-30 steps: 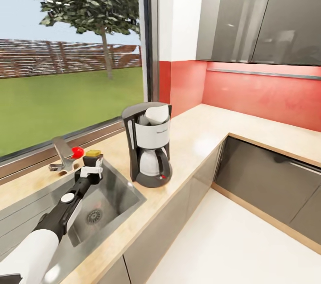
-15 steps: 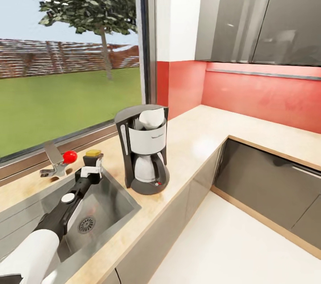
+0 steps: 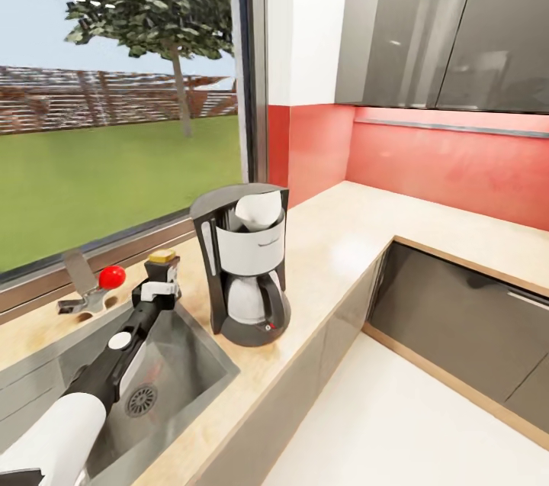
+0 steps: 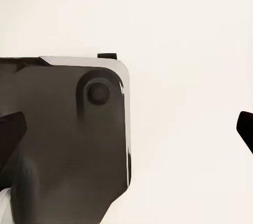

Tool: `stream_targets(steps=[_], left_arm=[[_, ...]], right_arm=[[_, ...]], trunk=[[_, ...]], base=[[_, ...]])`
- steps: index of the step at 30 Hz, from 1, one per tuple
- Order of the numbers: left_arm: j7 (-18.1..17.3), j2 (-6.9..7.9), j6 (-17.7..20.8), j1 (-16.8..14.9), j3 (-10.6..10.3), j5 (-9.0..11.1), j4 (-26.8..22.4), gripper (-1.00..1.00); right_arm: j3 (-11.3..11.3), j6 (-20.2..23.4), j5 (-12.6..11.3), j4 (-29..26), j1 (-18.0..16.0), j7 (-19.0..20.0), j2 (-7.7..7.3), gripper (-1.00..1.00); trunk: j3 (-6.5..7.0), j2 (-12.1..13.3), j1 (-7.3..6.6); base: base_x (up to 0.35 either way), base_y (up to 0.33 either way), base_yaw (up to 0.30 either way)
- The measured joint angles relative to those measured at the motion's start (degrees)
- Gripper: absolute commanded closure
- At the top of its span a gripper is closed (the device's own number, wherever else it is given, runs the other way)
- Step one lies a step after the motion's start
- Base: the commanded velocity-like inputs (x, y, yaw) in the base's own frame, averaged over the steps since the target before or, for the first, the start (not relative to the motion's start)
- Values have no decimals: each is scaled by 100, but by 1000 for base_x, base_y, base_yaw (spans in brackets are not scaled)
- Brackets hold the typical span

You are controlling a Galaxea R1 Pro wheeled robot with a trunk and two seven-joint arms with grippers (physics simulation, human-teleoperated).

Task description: Set up a coffee station on the kitchen countertop: keep the coffee maker on the countertop, move the bottle of coffee from the kitchen shelf to the counter next to the coffee maker, place a paper coffee filter on top of the coffee maker, put the saucer next to the coffee maker with the coffee cup on the saucer, and place the electric kettle next to the coffee maker.

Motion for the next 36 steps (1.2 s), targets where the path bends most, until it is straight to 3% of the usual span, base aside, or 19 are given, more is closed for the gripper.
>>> stream_targets(steps=[36], left_arm=[[1,-203,-2,34,-19,-42,95,100]], right_arm=[[-3,0,0,0,0,9,0,-100]], trunk=[[0,0,-1]], base=[[108,-20,0]])
